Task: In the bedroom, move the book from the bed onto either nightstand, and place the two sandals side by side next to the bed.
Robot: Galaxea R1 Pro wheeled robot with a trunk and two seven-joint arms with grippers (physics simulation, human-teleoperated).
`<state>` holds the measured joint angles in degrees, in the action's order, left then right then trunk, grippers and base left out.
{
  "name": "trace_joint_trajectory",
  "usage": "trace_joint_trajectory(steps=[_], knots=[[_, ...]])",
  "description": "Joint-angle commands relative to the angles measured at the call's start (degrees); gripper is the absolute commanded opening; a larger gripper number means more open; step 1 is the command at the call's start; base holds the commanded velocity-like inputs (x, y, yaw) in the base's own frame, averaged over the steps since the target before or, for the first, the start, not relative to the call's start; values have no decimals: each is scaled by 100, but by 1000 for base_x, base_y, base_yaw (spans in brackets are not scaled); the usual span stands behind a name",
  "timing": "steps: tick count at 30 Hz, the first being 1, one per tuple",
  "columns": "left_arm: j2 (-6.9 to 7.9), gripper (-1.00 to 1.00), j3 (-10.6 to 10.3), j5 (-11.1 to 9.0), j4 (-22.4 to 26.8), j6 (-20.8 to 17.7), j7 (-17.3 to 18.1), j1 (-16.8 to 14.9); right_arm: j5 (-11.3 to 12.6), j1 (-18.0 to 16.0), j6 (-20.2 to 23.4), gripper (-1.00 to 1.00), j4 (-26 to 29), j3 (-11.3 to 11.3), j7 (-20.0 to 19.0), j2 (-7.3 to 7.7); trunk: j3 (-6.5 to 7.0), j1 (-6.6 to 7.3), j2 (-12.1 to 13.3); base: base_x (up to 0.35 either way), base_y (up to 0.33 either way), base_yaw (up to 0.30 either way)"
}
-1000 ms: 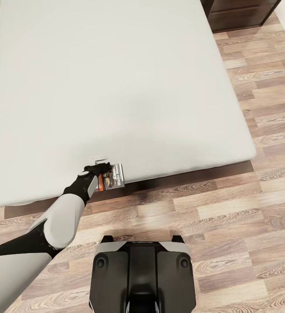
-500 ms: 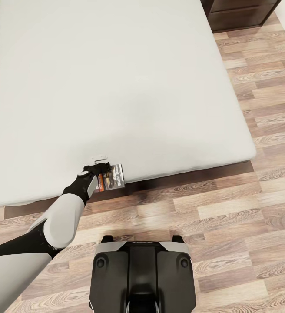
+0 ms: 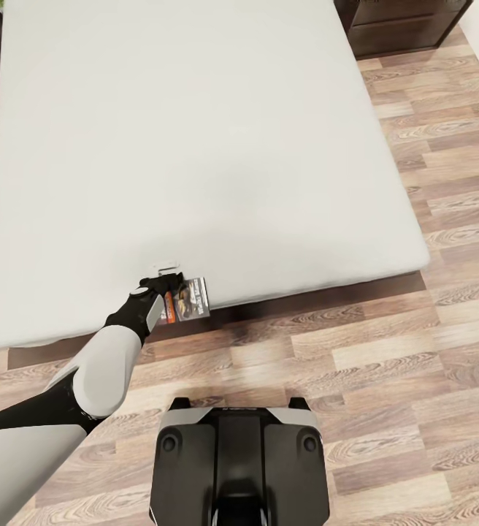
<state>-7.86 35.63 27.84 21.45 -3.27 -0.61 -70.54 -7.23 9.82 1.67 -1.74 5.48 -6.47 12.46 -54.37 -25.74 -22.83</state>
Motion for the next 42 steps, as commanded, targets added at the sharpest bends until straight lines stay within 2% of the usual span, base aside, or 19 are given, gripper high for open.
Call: trace_joint_trajectory(steps=[1,14,32,36,38,39,40,41,42], knots=[[-6,100,23,36,11,-28,-5,-2,-59,3,18,100,7,49,-19,2,3,-4,-8,0,0,0],[-11,100,23,47,13,-18,-9,-1,-59,3,18,100,7,49,-20,20,101,-4,-8,0,0,0],[-15,100,29,45,114,-144,4,-32,-59,3,4,100,7,49,-21,19,117,-4,-8,0,0,0],[-36,100,35,25,558,-613,17,-53,-58,3,2,100,11,49,-21,20,117,-4,-8,0,0,0],[-52,100,37,8,914,-1013,33,-61,-55,3,1,100,15,49,-21,20,117,-4,-8,0,0,0],[-66,100,38,-46,1295,-1445,46,-70,-55,3,1,100,20,49,-21,17,117,-4,-8,0,0,0],[-72,100,37,-93,1479,-1656,51,-74,-54,3,0,100,23,47,-21,16,117,-4,-8,0,0,0],[-72,100,37,-93,1479,-1656,51,-74,-54,3,0,100,23,47,-21,16,117,-4,-8,0,0,0],[-78,100,35,-202,1824,-2041,60,-80,-53,3,2,100,30,45,-21,12,117,-4,-8,0,0,0]])
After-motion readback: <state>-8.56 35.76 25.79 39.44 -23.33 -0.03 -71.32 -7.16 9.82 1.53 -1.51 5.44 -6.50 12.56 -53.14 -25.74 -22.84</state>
